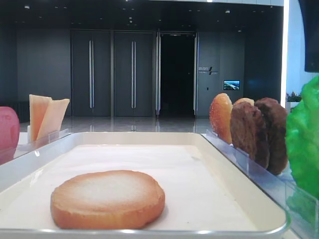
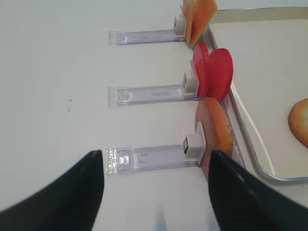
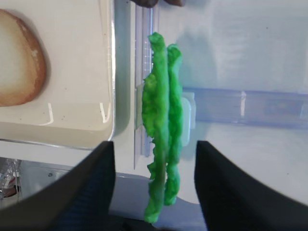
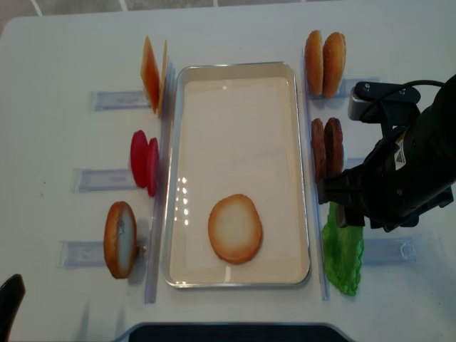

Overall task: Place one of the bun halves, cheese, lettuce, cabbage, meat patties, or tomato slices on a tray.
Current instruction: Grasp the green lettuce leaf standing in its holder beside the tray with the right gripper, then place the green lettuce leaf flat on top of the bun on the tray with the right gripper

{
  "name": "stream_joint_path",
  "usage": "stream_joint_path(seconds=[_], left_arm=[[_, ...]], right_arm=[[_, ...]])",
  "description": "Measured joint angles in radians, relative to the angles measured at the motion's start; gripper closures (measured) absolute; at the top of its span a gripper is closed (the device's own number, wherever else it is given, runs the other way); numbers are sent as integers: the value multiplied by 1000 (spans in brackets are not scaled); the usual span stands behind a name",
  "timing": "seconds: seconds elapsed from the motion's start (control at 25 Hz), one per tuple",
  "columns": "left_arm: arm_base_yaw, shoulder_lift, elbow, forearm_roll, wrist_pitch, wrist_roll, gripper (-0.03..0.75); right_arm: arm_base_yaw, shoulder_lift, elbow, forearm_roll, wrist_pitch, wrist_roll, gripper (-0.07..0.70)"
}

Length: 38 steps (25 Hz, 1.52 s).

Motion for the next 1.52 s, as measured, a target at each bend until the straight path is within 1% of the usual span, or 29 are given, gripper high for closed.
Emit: stream_joint_path(seconds=[0.04, 0.28, 0.36, 0.56, 0.72, 0.88, 0.96, 1.04, 1.08, 1.16, 1.24, 1.36, 1.44, 1.52], left_arm=[[0, 0, 0, 0, 0, 0, 199], [0, 0, 0, 0, 0, 0, 199], [0, 0, 0, 0, 0, 0, 199], [0, 0, 0, 0, 0, 0, 199], [0, 0, 0, 0, 0, 0, 199], [0, 0, 0, 0, 0, 0, 199], [0, 0, 0, 0, 0, 0, 199], [0, 0, 0, 0, 0, 0, 199], [0, 0, 0, 0, 0, 0, 199], [0, 0, 0, 0, 0, 0, 199], [0, 0, 0, 0, 0, 0, 199], [0, 0, 0, 0, 0, 0, 199], [0, 0, 0, 0, 0, 0, 199], [0, 0, 0, 0, 0, 0, 199]], right_arm=[[0, 0, 0, -1, -1, 0, 283], [0, 0, 0, -20, -2, 0, 529], [0, 0, 0, -20, -1, -5, 577], [7, -11, 0, -21, -1, -19, 580], [29, -74, -4, 1, -23, -21, 580], [51, -128, -41, 38, -42, -42, 580], [60, -137, -59, 84, -62, -89, 580], [61, -138, -67, 172, -103, -166, 580], [62, -138, -69, 223, -135, -222, 580], [63, -128, -69, 317, -179, -313, 580], [63, -102, -69, 414, -209, -418, 580], [63, -35, -69, 550, -225, -564, 580], [63, 9, -69, 634, -229, -678, 580], [63, 61, -69, 743, -233, -787, 580]])
